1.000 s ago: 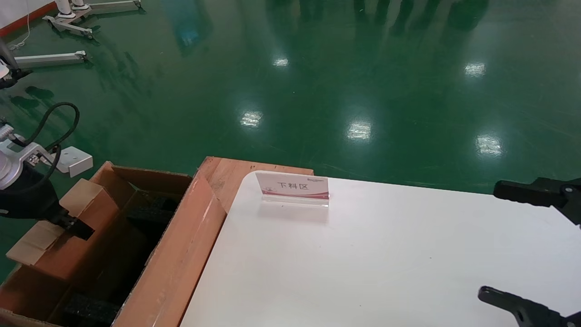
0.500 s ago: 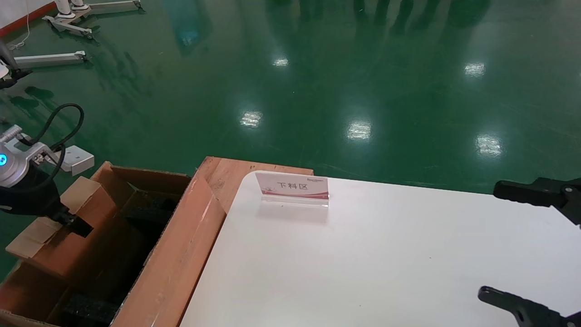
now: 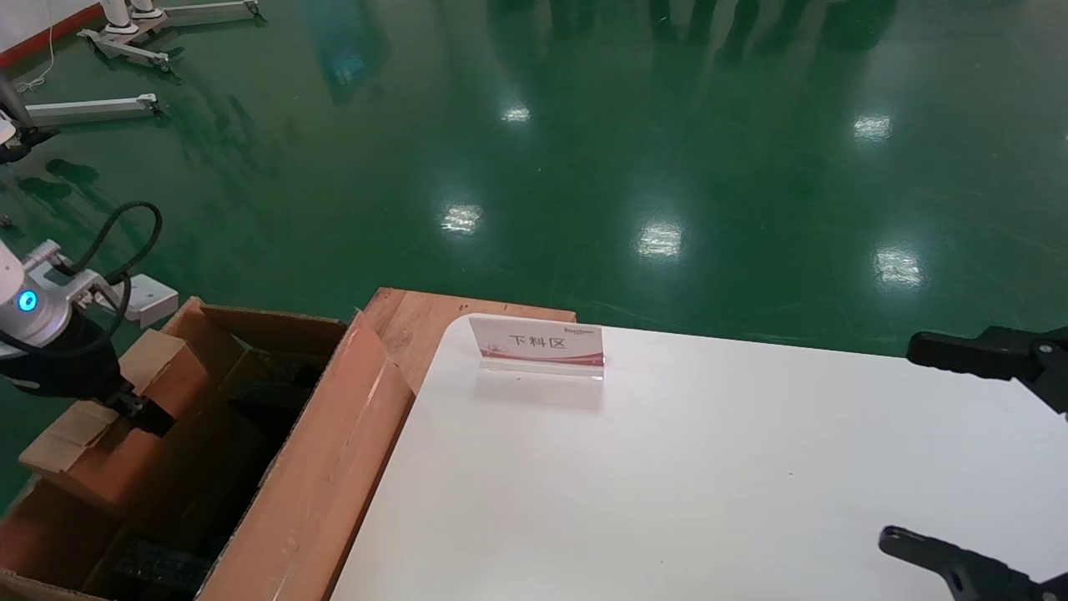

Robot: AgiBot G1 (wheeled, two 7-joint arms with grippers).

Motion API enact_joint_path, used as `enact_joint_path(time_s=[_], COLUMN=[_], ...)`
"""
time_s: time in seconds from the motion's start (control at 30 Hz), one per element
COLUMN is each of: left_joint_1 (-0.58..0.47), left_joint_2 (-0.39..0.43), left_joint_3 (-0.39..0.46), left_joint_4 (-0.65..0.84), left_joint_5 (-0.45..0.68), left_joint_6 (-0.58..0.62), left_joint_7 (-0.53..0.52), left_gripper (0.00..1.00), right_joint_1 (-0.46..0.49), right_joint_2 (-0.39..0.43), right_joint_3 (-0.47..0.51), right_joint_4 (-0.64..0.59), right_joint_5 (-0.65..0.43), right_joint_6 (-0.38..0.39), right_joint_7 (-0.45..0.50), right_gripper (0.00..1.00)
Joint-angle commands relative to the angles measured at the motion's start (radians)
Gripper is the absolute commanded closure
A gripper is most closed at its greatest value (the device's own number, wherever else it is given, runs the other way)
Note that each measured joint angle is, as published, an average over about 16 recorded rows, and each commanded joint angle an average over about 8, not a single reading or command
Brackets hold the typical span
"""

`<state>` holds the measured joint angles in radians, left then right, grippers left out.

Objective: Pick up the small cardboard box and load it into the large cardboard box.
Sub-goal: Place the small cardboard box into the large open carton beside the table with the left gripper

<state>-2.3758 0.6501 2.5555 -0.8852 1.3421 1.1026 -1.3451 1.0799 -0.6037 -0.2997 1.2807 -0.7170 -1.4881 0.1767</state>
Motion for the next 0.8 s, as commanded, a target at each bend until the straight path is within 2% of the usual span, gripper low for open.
enact_joint_path(time_s=[0.03, 0.63, 0.67, 0.7, 0.8], left_joint_1=[0.018, 0.132, 0.136, 0.139, 0.146], left_joint_2=[0.006, 0.053, 0.055, 0.057, 0.062], left_joint_3=[-0.001, -0.001, -0.001, -0.001, -0.003], left_joint_4=[0.015, 0.114, 0.120, 0.124, 0.139], left_joint_5=[-0.006, -0.047, -0.049, -0.051, -0.057], left_joint_6=[-0.004, 0.020, 0.022, 0.024, 0.029], left_joint_7=[0.003, -0.004, -0.004, -0.005, -0.003], left_gripper=[1.00, 1.00, 0.97, 0.89, 0.52], right_joint_1=[0.000, 0.000, 0.000, 0.000, 0.000], right_joint_2=[0.000, 0.000, 0.000, 0.000, 0.001], right_joint_3=[0.000, -0.001, -0.001, -0.001, -0.001], right_joint_4=[0.000, 0.000, 0.000, 0.000, 0.000], right_joint_5=[0.000, 0.001, 0.001, 0.001, 0.001], right_joint_6=[0.000, 0.000, 0.000, 0.000, 0.001], right_joint_7=[0.000, -0.001, -0.001, -0.001, -0.001], right_gripper=[0.00, 0.00, 0.00, 0.00, 0.00])
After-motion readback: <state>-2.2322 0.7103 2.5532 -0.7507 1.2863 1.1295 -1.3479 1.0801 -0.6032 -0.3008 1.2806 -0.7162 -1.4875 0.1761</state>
